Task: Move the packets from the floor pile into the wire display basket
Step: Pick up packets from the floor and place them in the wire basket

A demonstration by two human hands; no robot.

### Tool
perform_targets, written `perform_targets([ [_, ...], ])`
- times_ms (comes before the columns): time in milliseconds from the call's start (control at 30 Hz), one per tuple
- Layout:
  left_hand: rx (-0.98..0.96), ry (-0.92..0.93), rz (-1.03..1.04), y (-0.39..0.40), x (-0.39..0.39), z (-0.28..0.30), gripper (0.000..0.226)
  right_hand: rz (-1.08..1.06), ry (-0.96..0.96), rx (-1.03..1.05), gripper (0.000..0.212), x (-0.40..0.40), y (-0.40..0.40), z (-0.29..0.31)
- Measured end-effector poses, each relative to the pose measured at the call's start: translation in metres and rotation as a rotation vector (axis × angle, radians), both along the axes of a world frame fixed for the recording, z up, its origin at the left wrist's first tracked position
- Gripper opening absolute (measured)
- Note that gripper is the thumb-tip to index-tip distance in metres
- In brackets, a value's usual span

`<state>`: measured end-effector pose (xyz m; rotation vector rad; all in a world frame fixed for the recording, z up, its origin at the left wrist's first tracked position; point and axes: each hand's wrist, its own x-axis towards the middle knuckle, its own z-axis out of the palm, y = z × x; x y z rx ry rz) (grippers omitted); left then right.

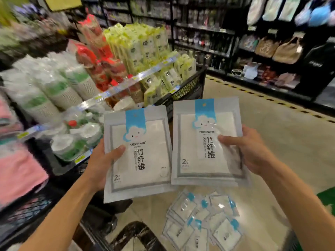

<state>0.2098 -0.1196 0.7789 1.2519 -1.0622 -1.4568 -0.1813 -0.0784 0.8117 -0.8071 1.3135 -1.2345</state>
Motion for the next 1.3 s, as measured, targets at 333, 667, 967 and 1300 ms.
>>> perform_targets([
  [333,-0.045,0.161,0.435,0.168,0.036,0.047,0.063,0.471,-0.020,-0.107,0.071,0.055,0.007,0.054],
  [667,-0.049,0.105,0.836,0.355,0.094,0.065,0.049,0.869,-0.031,-0.102,0.046,0.197,0.069,0.067],
  [967,-0.070,0.113,1.030,0.480,0.198,0.074,0.034,1.010,-0.013,-0.080,0.035,0.352,0.154,0.080],
  [1300,0.005,0.182,1.091,0.566,0.279,0.041,0.037,1.104,0.037,-0.007,0.043,0.467,0.203,0.031],
])
